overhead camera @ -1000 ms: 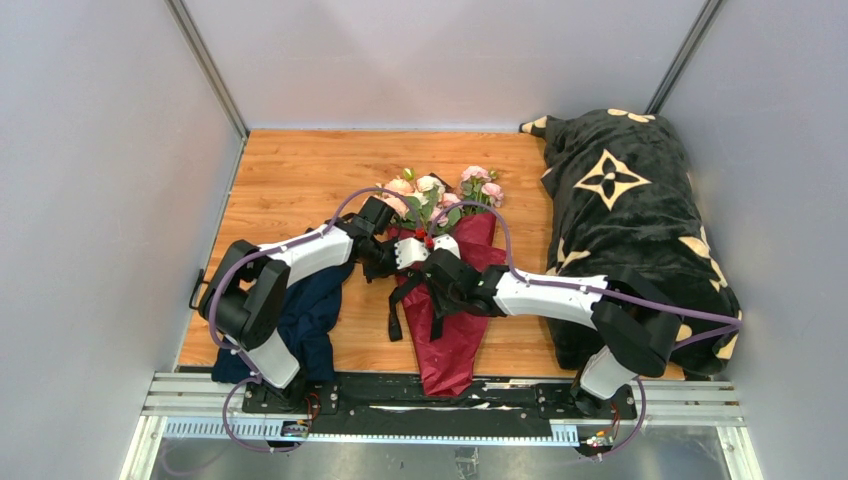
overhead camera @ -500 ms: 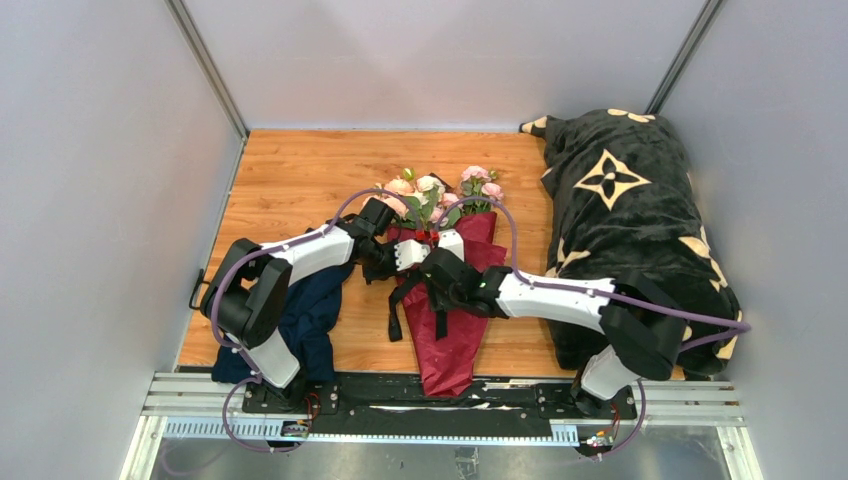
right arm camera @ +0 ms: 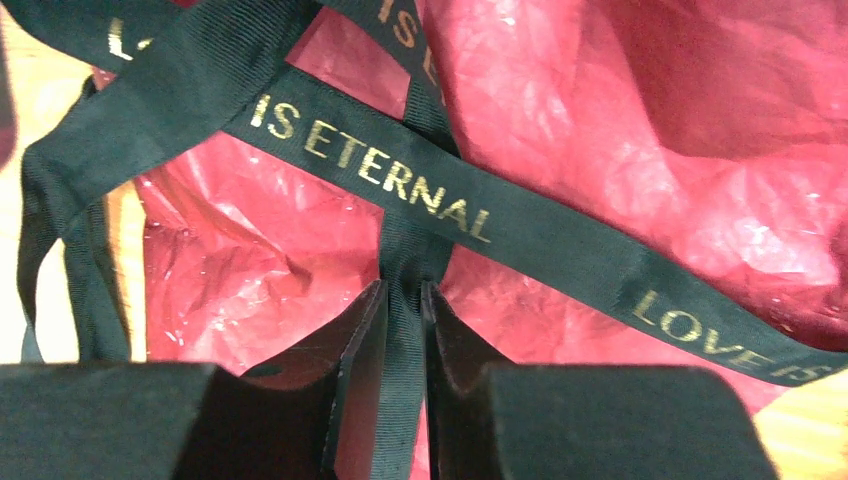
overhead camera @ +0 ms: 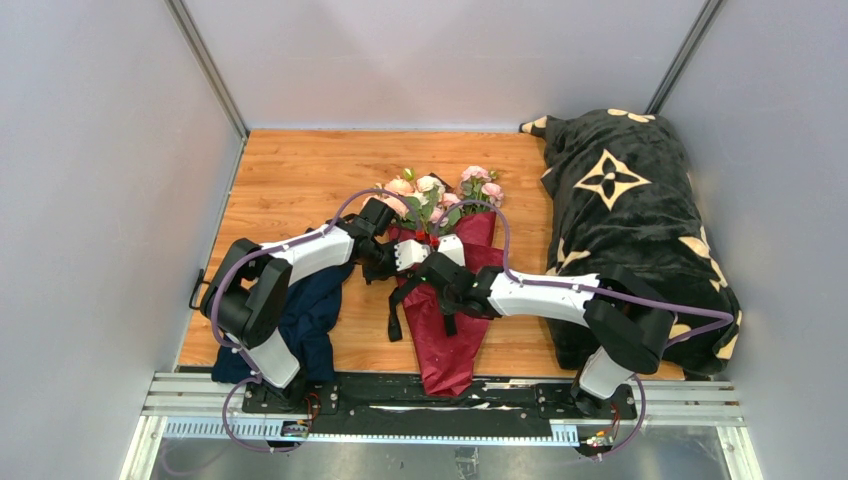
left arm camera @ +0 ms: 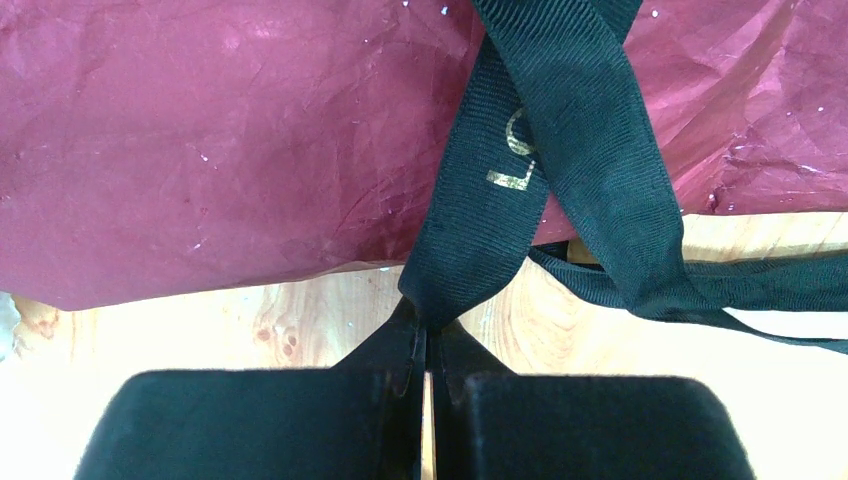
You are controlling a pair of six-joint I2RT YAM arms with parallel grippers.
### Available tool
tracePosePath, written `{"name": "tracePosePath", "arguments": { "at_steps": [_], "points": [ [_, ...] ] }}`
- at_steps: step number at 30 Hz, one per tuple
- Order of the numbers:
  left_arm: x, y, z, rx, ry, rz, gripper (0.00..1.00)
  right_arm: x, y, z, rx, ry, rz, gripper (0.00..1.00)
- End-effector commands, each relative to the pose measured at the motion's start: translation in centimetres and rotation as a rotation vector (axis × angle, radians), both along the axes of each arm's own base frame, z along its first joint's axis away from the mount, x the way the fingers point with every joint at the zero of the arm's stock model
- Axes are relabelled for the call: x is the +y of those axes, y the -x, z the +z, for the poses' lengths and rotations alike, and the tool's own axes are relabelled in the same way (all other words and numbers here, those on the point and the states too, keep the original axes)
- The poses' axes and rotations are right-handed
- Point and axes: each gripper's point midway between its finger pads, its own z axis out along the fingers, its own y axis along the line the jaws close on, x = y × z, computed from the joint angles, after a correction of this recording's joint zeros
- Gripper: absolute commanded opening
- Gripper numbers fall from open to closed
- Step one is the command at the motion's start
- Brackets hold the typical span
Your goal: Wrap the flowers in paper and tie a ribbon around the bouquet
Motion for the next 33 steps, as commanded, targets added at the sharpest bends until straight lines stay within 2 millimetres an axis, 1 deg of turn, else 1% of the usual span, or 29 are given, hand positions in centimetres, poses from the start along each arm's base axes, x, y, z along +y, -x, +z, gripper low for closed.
{"name": "tracePosePath", "arguments": {
  "at_steps": [1,4,5,7,9,12,14,15,16,18,20,23,26,29,31,33],
  "points": [
    [-0.3,-0.1,0.4,-0.003,0.004,-0.023,0.00,-2.2,0.1,0.3,-0.029,0.067,-0.042,0.23],
    [-0.2,-0.2,0.5,-0.009,0.001,-0.024,0.00,-3.4,0.3,0.0,-0.026,0.086,-0.058,0.22],
    [-0.2,-0.3,0.6,-0.011,0.001,-0.023,0.00,-3.7,0.4,-0.1,-0.023,0.095,-0.063,0.24],
    [-0.3,-0.3,0.7,-0.011,0.003,-0.024,0.00,-4.3,0.5,-0.3,-0.020,0.109,-0.074,0.30],
    [-0.3,-0.3,0.8,-0.014,0.008,-0.025,0.00,-4.6,0.4,-0.4,-0.022,0.122,-0.074,0.34],
    [-0.4,-0.3,0.9,-0.011,0.009,-0.027,0.00,-4.6,0.5,-0.8,-0.005,0.130,-0.062,0.35],
    [-0.4,-0.2,0.9,-0.008,0.010,-0.027,0.00,-4.5,0.5,-1.2,0.015,0.130,-0.055,0.31],
    [-0.4,-0.2,0.9,-0.007,0.010,-0.027,0.00,-4.5,0.5,-1.3,0.021,0.129,-0.054,0.28],
    [-0.4,-0.2,0.9,-0.007,0.012,-0.028,0.00,-4.6,0.5,-1.4,0.024,0.129,-0.053,0.24],
    [-0.4,-0.1,1.0,-0.007,0.013,-0.029,0.00,-4.7,0.5,-1.4,0.025,0.129,-0.055,0.10],
    [-0.3,-0.2,1.2,-0.011,0.011,-0.028,0.00,-5.1,0.4,-1.1,0.017,0.122,-0.062,0.00],
    [0.2,-1.1,2.0,-0.042,0.013,0.001,0.00,-6.0,0.4,-0.2,0.001,0.109,-0.076,0.00],
    [1.4,-2.6,3.3,-0.092,0.013,0.060,0.00,-7.3,0.5,0.4,0.009,0.093,-0.094,0.00],
    [3.0,-3.7,4.4,-0.144,-0.007,0.116,0.00,-8.7,0.5,0.4,0.035,0.069,-0.106,0.00],
    [4.9,-4.1,4.6,-0.181,-0.054,0.170,0.00,-9.7,0.3,0.8,0.047,0.059,-0.115,0.00],
    [7.8,-3.8,4.5,-0.198,-0.122,0.232,0.00,-12.0,-0.1,1.1,0.055,0.068,-0.167,0.00]
  ]
}}
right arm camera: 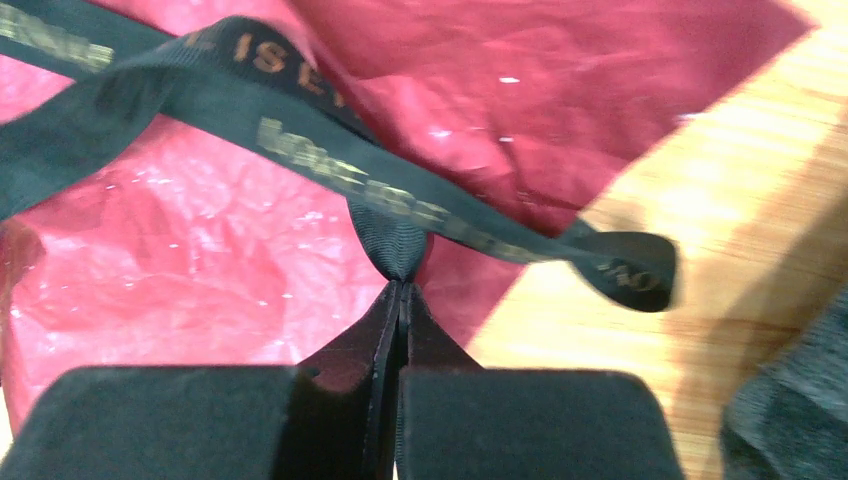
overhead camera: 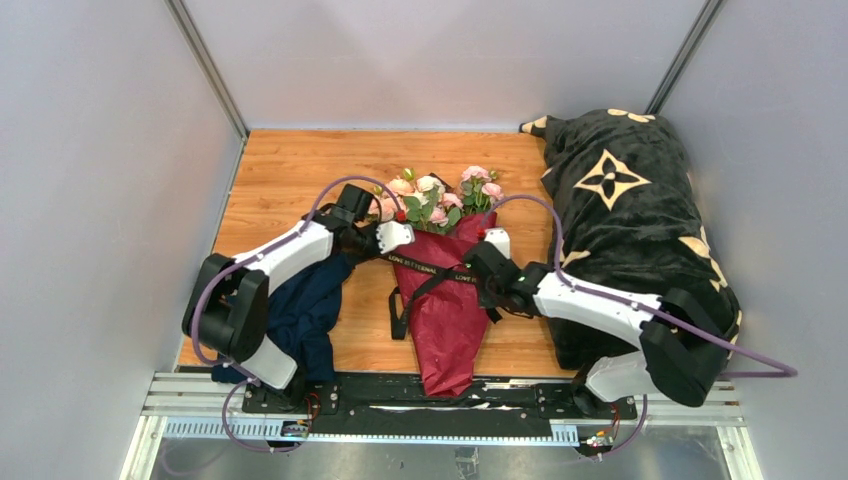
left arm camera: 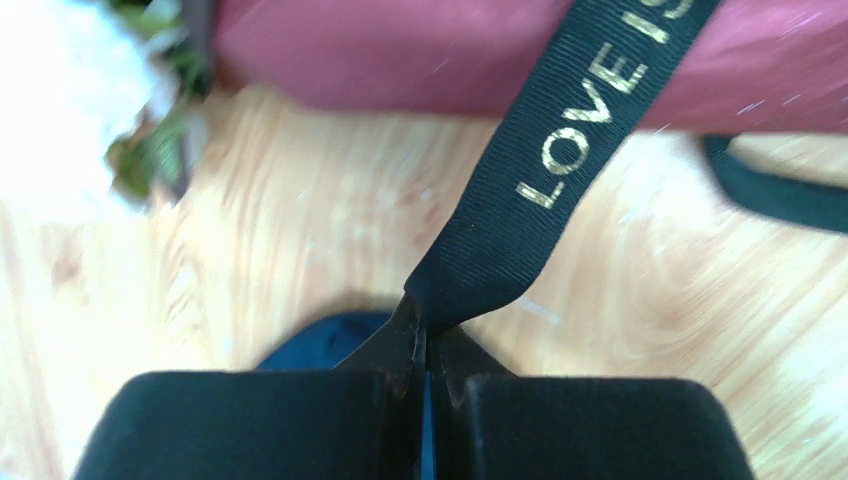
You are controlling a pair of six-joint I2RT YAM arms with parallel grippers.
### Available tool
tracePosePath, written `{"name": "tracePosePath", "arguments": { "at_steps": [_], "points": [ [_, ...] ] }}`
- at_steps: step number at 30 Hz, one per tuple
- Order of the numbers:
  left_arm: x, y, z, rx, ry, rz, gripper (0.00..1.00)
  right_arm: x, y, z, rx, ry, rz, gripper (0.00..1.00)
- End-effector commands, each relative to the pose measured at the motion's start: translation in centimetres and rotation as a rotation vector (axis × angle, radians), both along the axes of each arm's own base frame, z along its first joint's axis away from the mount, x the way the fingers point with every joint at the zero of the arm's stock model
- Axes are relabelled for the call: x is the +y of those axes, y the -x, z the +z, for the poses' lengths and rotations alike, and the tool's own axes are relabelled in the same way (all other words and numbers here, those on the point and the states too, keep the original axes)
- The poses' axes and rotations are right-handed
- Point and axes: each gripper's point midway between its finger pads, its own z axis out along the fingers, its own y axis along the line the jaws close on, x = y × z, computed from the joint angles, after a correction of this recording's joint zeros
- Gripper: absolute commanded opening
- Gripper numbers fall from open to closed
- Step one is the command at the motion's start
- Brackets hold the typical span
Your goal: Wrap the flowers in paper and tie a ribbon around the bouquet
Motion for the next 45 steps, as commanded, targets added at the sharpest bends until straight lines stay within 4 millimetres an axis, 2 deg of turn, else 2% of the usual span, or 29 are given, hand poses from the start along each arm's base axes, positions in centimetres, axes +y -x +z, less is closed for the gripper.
{"name": "tracePosePath", "arguments": {
  "at_steps": [1,5,7,8,11,13,14,18,20,21,23,24,25,29,32,33,35,36,38,40,42,44,45],
  "points": [
    [5.7,-0.5,1.2,-0.082,-0.122,0.145,0.00,-5.4,0.4,-0.3,0.059,0.044,-0.079,0.00],
    [14.4,1.2,1.1,-0.125,-0.269,0.323,0.00,-11.7,0.1,-0.1,0.045,-0.032,-0.265,0.00],
    [18.7,2.2,1.1,-0.145,-0.339,0.412,0.00,-14.4,-0.5,0.8,-0.013,-0.047,-0.350,0.00],
    [21.5,2.9,1.1,-0.151,-0.377,0.480,0.00,-15.6,-0.7,1.4,-0.046,-0.054,-0.385,0.00],
    [26.5,4.6,1.1,-0.165,-0.453,0.579,0.00,-18.4,-1.0,2.2,-0.084,-0.050,-0.466,0.00],
    [28.8,5.4,1.5,-0.173,-0.482,0.626,0.00,-19.6,-1.2,2.5,-0.083,-0.051,-0.498,0.00],
    [29.3,5.7,1.6,-0.171,-0.482,0.631,0.00,-19.8,-1.4,2.6,-0.082,-0.056,-0.501,0.00],
    [29.4,5.4,2.3,-0.195,-0.452,0.630,0.00,-19.4,-2.2,3.9,-0.079,-0.057,-0.453,0.00],
    [28.3,5.2,2.6,-0.174,-0.387,0.617,0.00,-17.4,-2.7,4.9,-0.068,-0.116,-0.337,0.00],
    [27.2,5.3,2.7,-0.151,-0.329,0.589,0.00,-15.8,-2.9,5.4,-0.052,-0.160,-0.264,0.08],
    [25.2,5.0,3.3,-0.151,-0.227,0.557,0.00,-12.9,-2.3,5.6,0.016,-0.180,-0.111,0.39],
    [24.4,4.9,3.7,-0.155,-0.192,0.544,0.00,-12.0,-1.8,5.4,0.062,-0.145,-0.046,0.61],
    [23.7,4.7,4.0,-0.156,-0.165,0.530,0.00,-11.1,-1.6,5.9,0.101,-0.107,0.027,0.71],
    [21.8,4.9,4.5,-0.103,-0.090,0.494,0.00,-7.1,0.1,7.7,0.178,0.018,0.404,0.74],
    [20.6,5.9,4.3,-0.054,-0.095,0.408,0.01,-3.6,0.5,7.2,0.099,0.033,0.738,0.76],
    [19.9,6.4,4.2,-0.027,-0.102,0.361,0.09,-2.7,0.3,6.5,0.068,0.020,0.822,0.76],
    [18.2,7.4,4.0,0.016,-0.117,0.283,0.45,-1.6,-0.8,5.5,0.011,0.020,0.914,0.76],
    [17.0,7.5,4.1,0.020,-0.115,0.239,0.55,-1.2,-1.2,5.1,-0.010,0.024,0.948,0.76],
    [13.4,7.3,5.0,0.000,-0.081,0.133,0.67,-1.0,-1.6,3.7,-0.020,0.045,1.018,0.76],
    [9.5,7.1,5.8,-0.008,-0.028,0.032,0.72,-0.8,-1.7,2.5,-0.035,0.064,1.091,0.76],
    [5.6,7.4,6.2,0.012,0.041,-0.073,0.73,-0.5,-2.1,1.4,-0.074,0.072,1.122,0.76],
    [2.8,6.9,5.9,0.022,0.124,-0.118,0.74,0.0,-2.2,0.4,-0.127,0.069,1.165,0.76],
    [2.2,5.8,5.4,-0.005,0.147,-0.101,0.75,0.1,-2.4,-0.1,-0.155,0.072,1.172,0.76]
  ]
}}
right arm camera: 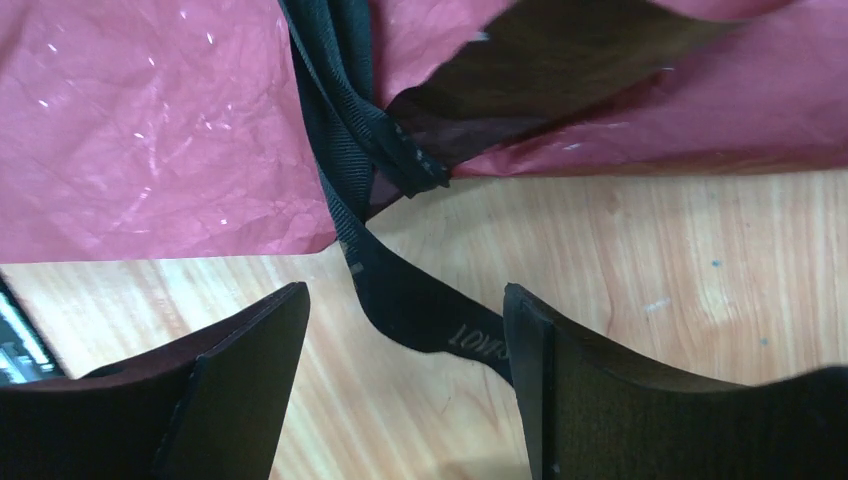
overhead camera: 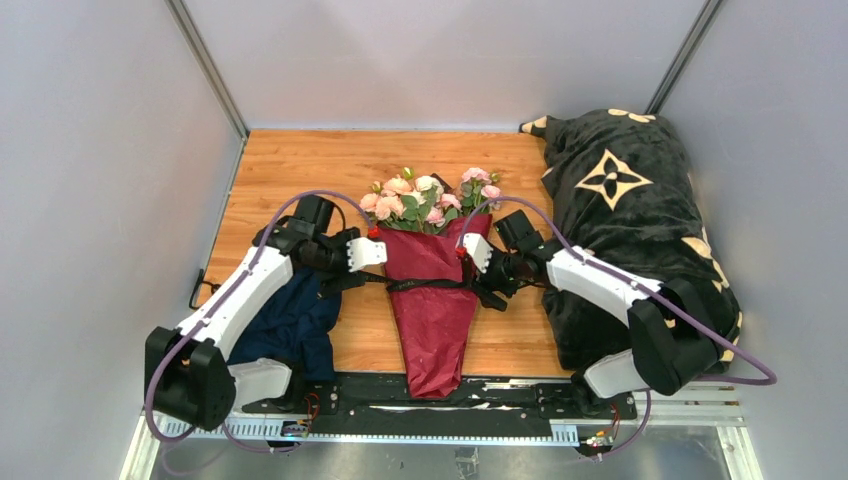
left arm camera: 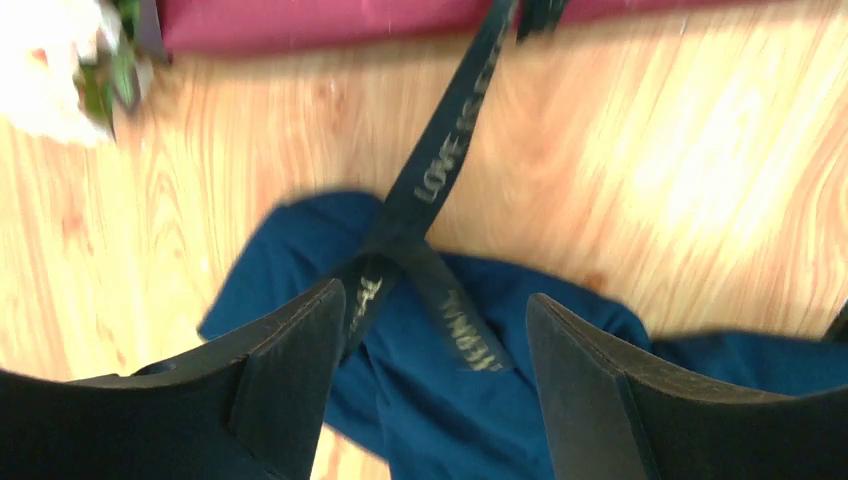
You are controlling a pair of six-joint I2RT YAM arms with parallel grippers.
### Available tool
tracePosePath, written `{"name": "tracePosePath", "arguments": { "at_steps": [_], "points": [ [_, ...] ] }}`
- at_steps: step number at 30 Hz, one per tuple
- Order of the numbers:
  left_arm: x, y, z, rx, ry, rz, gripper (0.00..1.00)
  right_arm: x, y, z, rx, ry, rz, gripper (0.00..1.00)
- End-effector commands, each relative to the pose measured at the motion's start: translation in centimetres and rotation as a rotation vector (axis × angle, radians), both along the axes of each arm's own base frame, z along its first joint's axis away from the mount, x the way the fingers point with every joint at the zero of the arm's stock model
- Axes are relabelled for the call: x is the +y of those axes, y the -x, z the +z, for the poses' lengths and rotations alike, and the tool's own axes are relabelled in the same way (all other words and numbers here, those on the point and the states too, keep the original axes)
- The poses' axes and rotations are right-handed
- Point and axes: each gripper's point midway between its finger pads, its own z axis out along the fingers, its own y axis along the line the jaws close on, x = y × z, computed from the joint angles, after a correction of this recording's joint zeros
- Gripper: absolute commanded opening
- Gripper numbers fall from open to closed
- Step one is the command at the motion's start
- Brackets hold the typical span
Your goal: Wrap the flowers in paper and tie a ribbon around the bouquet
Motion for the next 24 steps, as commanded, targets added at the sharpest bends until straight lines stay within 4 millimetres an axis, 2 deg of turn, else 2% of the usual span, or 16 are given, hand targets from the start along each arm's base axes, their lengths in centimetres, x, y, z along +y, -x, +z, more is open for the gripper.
{"name": "tracePosePath", "arguments": {
  "at_steps": [1,3,5,9,12,14,16,18,19,24],
  "points": [
    [-4.6,-2.2,-0.8,-0.029,0.162,-0.020,0.75,1.6,-1.3,-1.5,-0.168,-0.072,0.180,0.77],
    [-4.6,-3.3,-2.4,-0.075,0.127,-0.047,0.75,1.1,-1.3,-2.5,-0.176,-0.033,0.185,0.77],
    [-4.9,-3.7,-3.4,-0.089,0.094,-0.079,0.76,0.5,-1.7,-3.3,-0.176,0.009,0.171,0.75],
    [-6.3,-2.5,-4.3,-0.024,0.090,-0.133,0.77,0.2,-2.4,-4.3,-0.192,0.041,0.163,0.70],
    [-7.1,-1.4,-4.6,0.003,0.100,-0.166,0.77,0.5,-2.8,-4.3,-0.211,0.027,0.164,0.65],
    [-7.1,-0.5,-5.0,0.017,0.089,-0.197,0.78,0.6,-3.0,-4.1,-0.214,0.029,0.168,0.50],
    [-6.8,-0.1,-5.4,0.026,0.073,-0.203,0.78,0.3,-3.1,-3.9,-0.222,0.038,0.163,0.18],
    [-6.7,-0.3,-5.8,0.027,0.065,-0.188,0.78,0.2,-2.8,-3.5,-0.227,0.033,0.169,0.05],
    [-6.8,-1.0,-5.9,0.009,0.069,-0.163,0.79,0.3,-2.6,-3.3,-0.229,0.023,0.176,0.00],
    [-7.9,-4.1,-6.0,-0.090,0.081,-0.070,0.79,0.8,-2.2,-2.3,-0.245,-0.020,0.194,0.00]
  ]
}}
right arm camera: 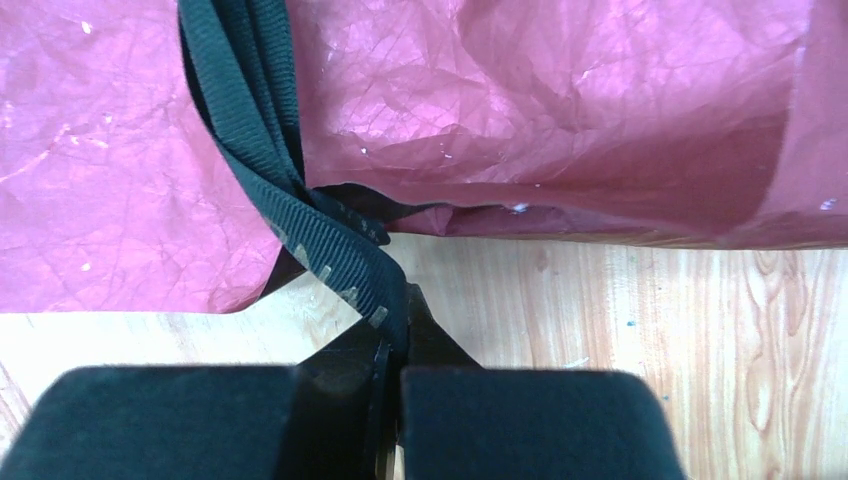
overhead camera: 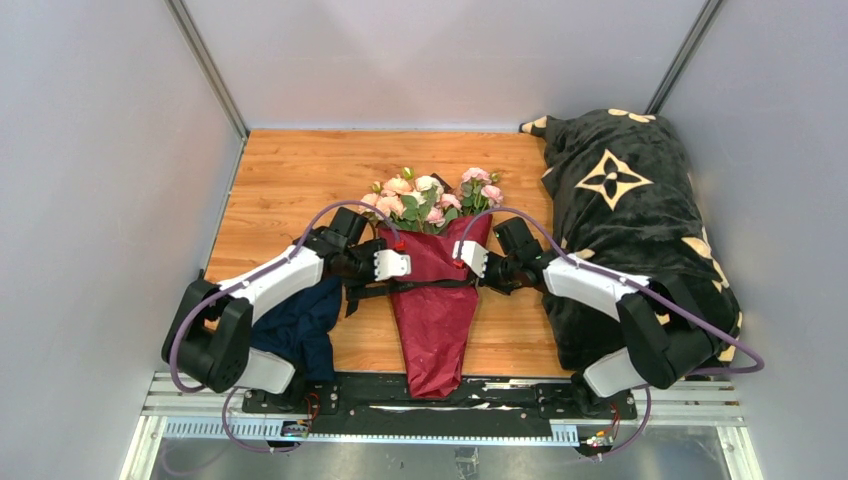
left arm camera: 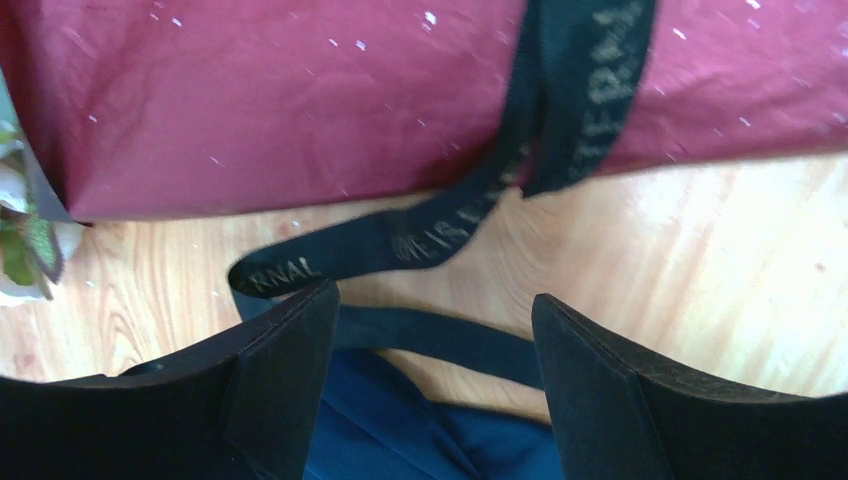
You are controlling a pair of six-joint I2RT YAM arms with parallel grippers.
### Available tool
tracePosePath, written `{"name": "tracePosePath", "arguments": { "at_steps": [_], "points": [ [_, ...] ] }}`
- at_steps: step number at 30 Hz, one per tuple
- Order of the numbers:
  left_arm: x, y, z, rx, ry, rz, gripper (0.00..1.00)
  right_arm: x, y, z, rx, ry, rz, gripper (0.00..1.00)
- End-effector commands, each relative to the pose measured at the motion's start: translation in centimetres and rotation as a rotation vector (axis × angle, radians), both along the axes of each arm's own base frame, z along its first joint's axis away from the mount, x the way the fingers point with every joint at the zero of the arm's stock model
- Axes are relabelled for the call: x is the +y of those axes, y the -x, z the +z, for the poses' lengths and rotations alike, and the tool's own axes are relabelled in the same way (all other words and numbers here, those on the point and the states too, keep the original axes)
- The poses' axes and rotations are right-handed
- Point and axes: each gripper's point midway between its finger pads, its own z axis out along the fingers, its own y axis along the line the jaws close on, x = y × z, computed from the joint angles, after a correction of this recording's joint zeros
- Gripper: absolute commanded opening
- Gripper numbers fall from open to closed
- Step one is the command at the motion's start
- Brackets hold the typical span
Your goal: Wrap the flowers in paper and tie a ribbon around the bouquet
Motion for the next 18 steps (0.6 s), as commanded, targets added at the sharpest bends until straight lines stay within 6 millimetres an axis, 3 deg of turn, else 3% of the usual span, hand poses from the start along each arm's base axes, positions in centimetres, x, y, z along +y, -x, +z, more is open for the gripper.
{"name": "tracePosePath", "arguments": {
  "at_steps": [1,5,6,8,10,13,16,18],
  "points": [
    [-1.7,-3.1,0.0,-0.102,0.028,0.066,0.79,0.3,0.7,0.9,-0.019,-0.026,0.037,0.00],
    [-2.3,-3.9,-0.8,-0.126,-0.011,0.069,0.76,0.3,0.7,1.4,-0.027,-0.026,0.041,0.00],
    [-2.3,-3.9,-1.2,-0.116,-0.022,0.067,0.71,0.2,0.8,1.3,-0.026,-0.024,0.044,0.00],
    [-2.2,-3.7,-1.8,-0.087,-0.038,0.064,0.39,0.1,0.9,1.4,-0.028,-0.021,0.048,0.00],
    [-2.2,-3.2,-2.1,-0.048,-0.049,0.077,0.02,0.0,1.0,1.5,-0.030,-0.020,0.048,0.00],
    [-1.4,-3.7,-1.3,-0.067,-0.071,0.141,0.00,-0.4,0.4,2.0,-0.053,-0.009,0.008,0.00],
    [0.9,-5.1,0.0,-0.166,-0.117,0.282,0.00,-1.6,-0.9,3.3,-0.086,-0.018,-0.102,0.00],
    [3.4,-5.5,0.9,-0.220,-0.155,0.377,0.00,-4.1,-2.5,4.8,-0.102,-0.041,-0.298,0.00]
  ]
}}
